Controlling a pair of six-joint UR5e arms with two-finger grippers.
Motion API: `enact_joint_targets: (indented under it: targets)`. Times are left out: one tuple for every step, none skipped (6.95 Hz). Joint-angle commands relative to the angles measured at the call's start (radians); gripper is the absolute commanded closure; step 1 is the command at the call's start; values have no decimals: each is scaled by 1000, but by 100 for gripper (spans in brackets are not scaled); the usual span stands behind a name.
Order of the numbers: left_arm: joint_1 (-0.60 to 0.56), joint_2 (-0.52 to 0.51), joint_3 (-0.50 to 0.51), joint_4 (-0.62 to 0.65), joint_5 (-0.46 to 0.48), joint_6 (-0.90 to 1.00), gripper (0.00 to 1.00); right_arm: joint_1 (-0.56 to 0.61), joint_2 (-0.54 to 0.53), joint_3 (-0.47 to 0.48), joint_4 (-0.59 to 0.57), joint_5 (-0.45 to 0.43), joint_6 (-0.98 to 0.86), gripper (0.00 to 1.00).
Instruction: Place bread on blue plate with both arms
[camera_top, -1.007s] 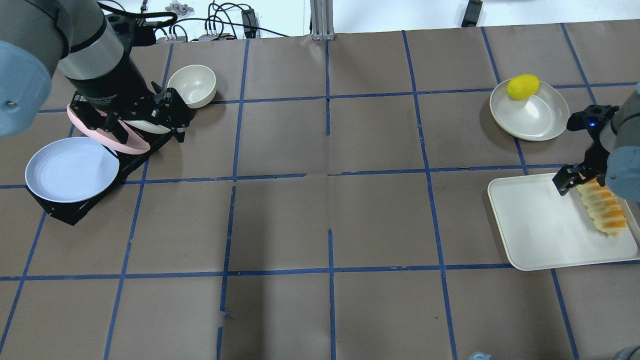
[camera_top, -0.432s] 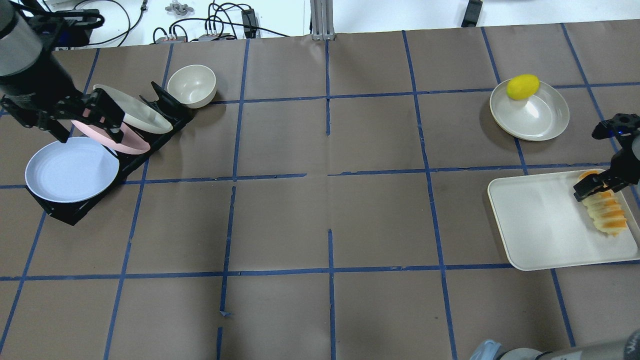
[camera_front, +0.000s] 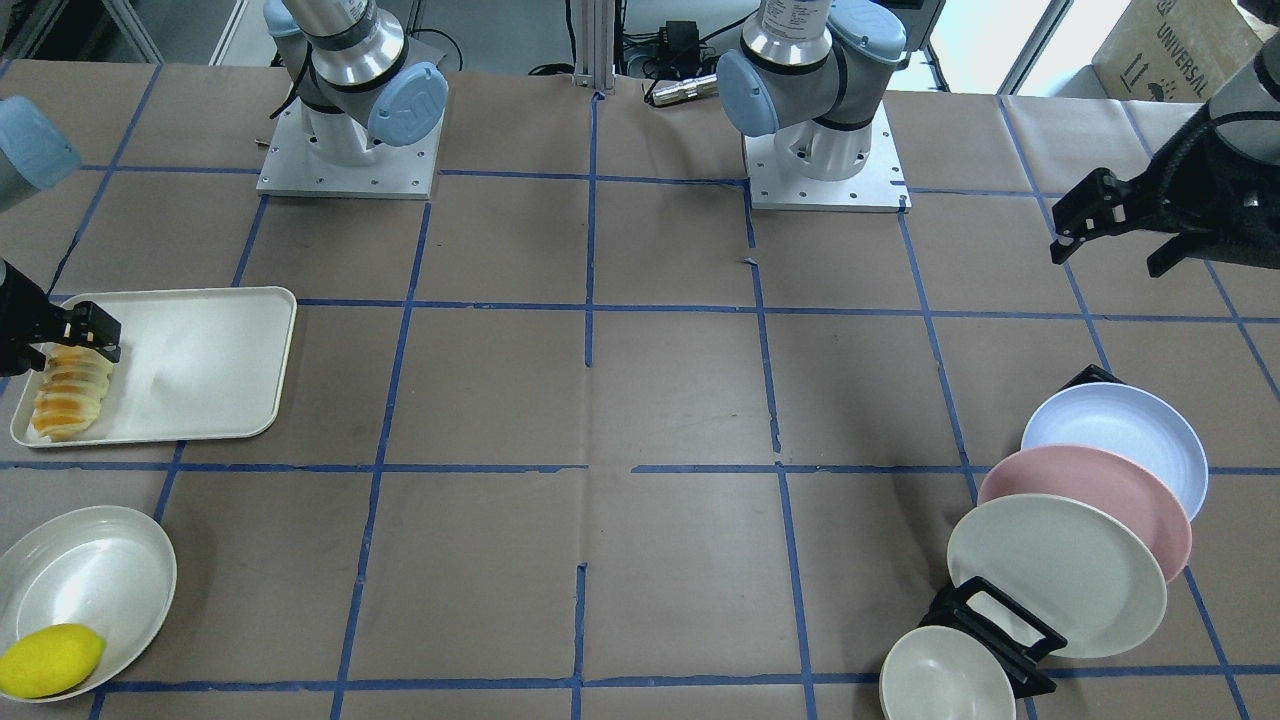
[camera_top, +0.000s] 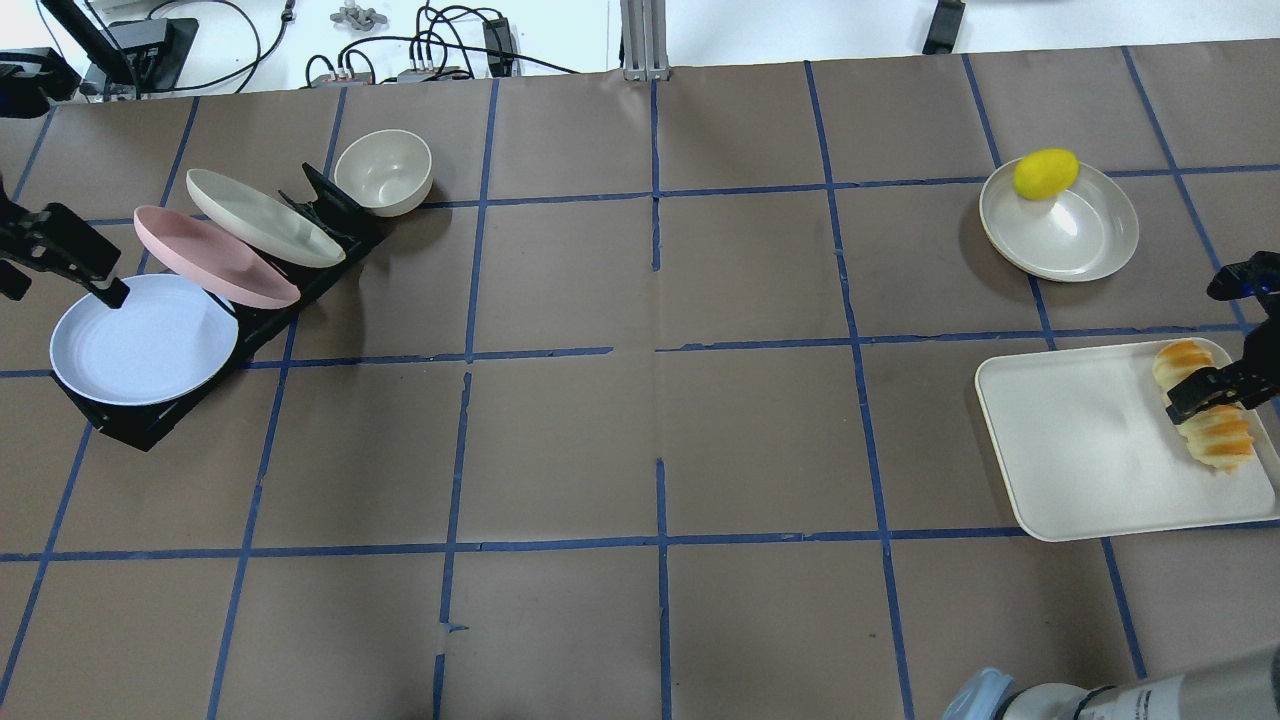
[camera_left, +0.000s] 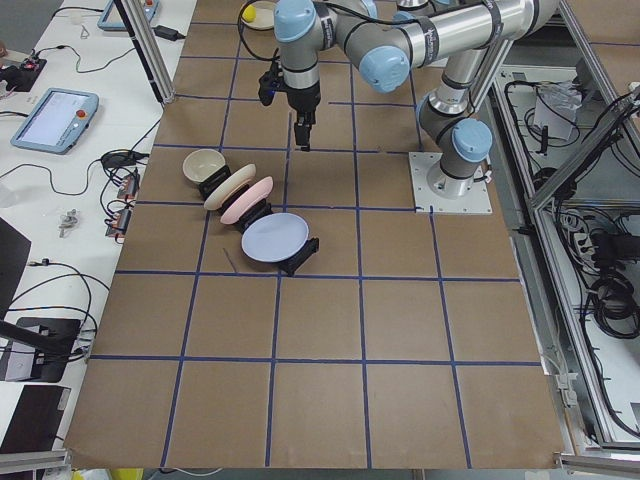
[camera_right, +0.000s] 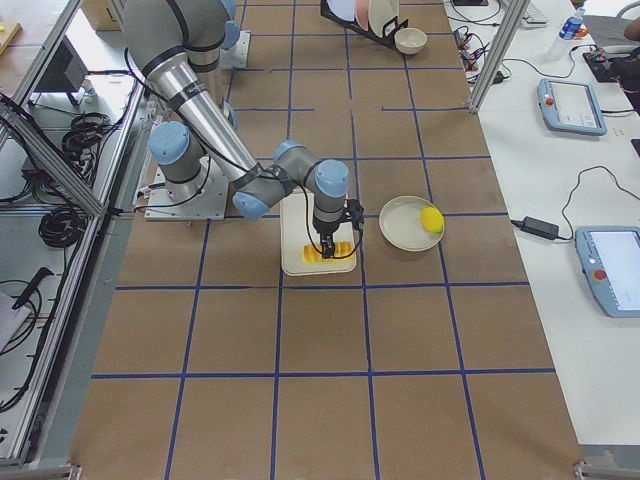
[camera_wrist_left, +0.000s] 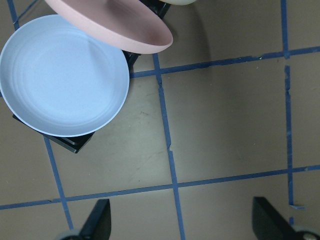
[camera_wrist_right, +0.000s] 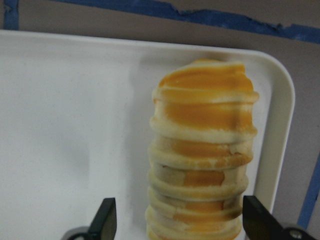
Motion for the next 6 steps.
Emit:
enact_joint_targets:
  targets:
    - [135, -115, 31, 32, -36, 177, 0, -20, 9, 4, 0, -6, -1, 11]
    - [148, -153, 37, 68, -46, 218, 0, -36, 9, 20, 0, -6, -1, 11]
    - [151, -206, 48, 128, -46, 251, 0, -38, 11, 23, -1, -6, 0, 15]
    - [160, -261, 77, 156, -50, 288, 0, -38, 11, 26, -1, -6, 5, 34]
    - [177, -316, 109, 167, -63, 320, 0, -38, 14, 26, 0, -6, 8, 55]
    - [191, -379, 144, 215, -64, 357, 0, -40, 15, 26, 0, -6, 8, 78]
